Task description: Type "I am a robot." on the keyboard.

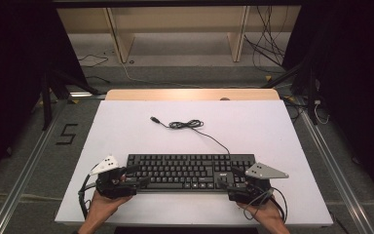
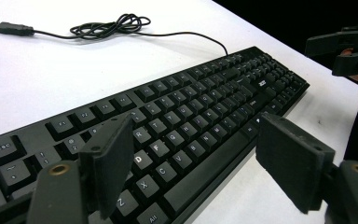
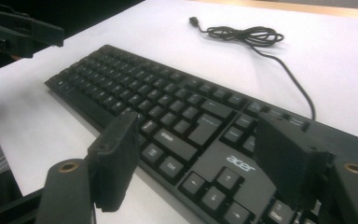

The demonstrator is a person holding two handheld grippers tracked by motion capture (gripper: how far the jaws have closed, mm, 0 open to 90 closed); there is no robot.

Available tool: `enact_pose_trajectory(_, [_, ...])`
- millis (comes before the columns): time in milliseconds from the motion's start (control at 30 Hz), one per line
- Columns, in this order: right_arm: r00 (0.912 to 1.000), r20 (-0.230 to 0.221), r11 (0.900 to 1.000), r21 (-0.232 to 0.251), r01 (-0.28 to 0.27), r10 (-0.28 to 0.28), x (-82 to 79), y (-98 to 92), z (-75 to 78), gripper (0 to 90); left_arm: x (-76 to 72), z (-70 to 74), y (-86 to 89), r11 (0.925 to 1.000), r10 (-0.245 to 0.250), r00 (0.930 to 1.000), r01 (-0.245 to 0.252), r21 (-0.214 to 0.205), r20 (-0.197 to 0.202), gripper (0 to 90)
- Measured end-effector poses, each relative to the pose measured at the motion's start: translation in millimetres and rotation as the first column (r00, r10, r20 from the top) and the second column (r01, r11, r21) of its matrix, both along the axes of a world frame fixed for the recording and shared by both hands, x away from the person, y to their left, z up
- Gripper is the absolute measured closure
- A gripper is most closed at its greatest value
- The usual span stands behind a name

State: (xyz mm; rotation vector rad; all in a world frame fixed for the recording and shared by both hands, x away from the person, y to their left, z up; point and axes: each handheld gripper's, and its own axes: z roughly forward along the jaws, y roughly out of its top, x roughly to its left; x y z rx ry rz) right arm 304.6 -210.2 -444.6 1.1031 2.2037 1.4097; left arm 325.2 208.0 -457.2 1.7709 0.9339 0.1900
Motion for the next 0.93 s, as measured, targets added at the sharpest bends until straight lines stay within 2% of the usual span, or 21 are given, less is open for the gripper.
enact_pose_trajectory(200, [0.9997, 0.008, 0.9997, 0.014, 0.022, -0.022, -1.7, -7.0, 1.0, 31.9, -0.1, 0.2, -0.4, 1.0000, -0.006, 1.0000, 0.006, -0.002, 0.003, 27.0])
enact_pose_trajectory(933, [0.9998, 0.005, 0.9996, 0.022, 0.017, -0.017, -0.1, -4.5, 1.6, 31.7, 0.9, -0.5, 0.3, 1.0000, -0.001, 1.0000, 0.001, 0.000, 0.007, 26.9])
